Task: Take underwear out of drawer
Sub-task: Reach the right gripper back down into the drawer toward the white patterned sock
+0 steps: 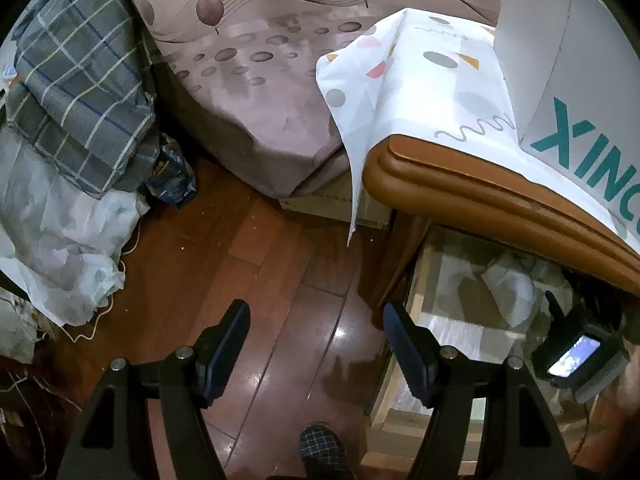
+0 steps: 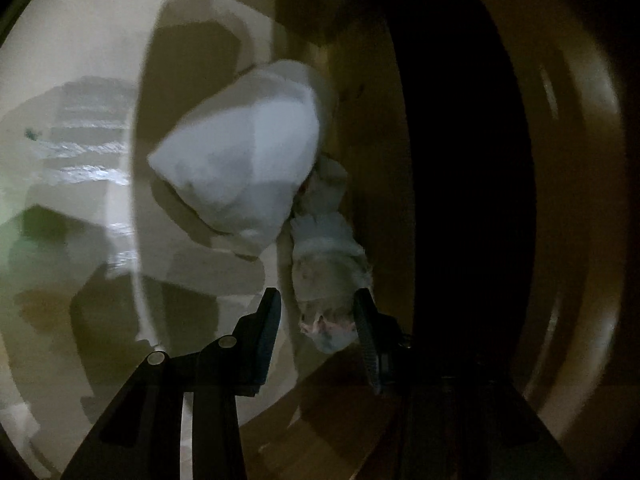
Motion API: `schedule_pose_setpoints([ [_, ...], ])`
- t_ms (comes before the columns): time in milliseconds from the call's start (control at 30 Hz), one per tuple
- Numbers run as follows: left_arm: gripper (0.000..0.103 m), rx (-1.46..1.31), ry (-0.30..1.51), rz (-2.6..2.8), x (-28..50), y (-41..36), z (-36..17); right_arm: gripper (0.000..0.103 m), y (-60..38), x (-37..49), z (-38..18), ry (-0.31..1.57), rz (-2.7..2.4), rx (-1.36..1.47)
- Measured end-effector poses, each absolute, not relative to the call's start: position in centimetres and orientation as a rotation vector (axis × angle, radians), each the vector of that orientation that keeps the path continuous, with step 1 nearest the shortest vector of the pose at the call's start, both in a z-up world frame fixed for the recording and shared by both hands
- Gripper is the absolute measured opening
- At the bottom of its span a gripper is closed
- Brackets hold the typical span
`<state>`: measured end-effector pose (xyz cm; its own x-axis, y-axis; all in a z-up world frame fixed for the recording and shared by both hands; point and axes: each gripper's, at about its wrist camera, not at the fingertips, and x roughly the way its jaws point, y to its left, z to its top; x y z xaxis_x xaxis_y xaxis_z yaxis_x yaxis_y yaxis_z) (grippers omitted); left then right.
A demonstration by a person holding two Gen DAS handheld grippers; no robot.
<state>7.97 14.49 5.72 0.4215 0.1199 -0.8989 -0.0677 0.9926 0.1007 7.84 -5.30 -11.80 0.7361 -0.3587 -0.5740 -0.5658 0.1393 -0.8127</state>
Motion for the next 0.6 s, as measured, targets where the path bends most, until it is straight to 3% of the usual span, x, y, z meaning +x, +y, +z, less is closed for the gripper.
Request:
schedule_pose_setpoints([
  [100,0.071,0.072,1.127,0.119,7.9,14.2,5.6,0.034,-5.5,8.2,-12.3,0.812,0.162,-1.462],
  [200,0.071,0.077,1.130,0.115,8.0,14.2,5.5,0.016,-5.7,8.6,-12.7,0.851,0.158,-1.429],
  [267,0.071,0.080,1.131,0.117,8.0,14.2,5.4,0.012,-5.8,8.3,-12.9,0.880,0.168,-1.413],
  [600,0.071,0.086,1.136,0.108,7.9,14.1,5.4,0.002,-4.9,4.7,-11.0,1.002,0.291,-1.339],
])
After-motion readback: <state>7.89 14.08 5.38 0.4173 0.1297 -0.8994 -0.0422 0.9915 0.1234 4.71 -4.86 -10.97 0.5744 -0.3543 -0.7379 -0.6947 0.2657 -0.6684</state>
